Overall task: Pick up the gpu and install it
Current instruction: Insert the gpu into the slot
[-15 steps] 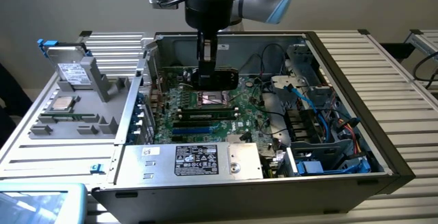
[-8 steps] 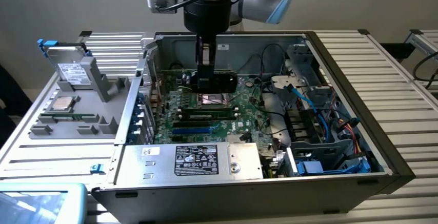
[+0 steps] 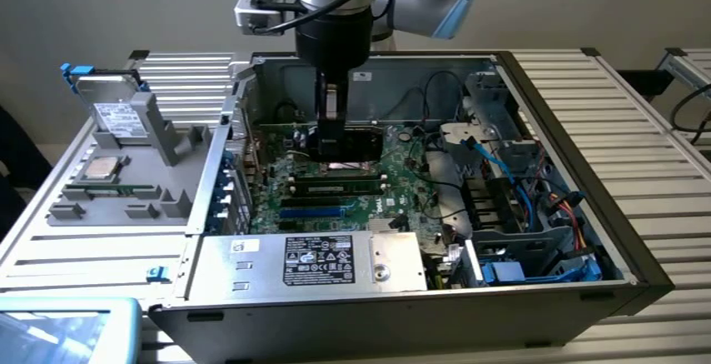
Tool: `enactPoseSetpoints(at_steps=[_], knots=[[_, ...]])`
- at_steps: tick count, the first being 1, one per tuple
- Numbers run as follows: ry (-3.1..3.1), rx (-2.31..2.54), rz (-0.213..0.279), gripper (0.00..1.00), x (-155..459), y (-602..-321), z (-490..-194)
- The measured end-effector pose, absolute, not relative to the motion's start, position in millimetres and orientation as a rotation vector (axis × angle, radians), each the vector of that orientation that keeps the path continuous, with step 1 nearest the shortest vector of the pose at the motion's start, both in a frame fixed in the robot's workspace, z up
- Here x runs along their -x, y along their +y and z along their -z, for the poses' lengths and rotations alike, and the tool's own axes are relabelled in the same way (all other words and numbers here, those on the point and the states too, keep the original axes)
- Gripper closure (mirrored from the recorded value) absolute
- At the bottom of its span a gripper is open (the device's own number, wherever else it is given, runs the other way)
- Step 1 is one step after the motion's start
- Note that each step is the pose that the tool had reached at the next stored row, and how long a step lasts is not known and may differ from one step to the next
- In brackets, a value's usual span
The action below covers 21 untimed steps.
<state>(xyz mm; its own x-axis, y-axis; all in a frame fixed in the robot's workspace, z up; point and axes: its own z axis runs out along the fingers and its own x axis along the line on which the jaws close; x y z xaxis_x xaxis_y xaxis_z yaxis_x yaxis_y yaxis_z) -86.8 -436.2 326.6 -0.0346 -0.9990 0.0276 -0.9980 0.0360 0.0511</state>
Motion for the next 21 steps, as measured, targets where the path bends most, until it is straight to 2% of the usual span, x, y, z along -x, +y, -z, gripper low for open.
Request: enactPoseSetpoints(at_steps=[21], knots=[[-2.220, -2.143, 0.027, 0.72, 88.5, -443.5, -296.4]])
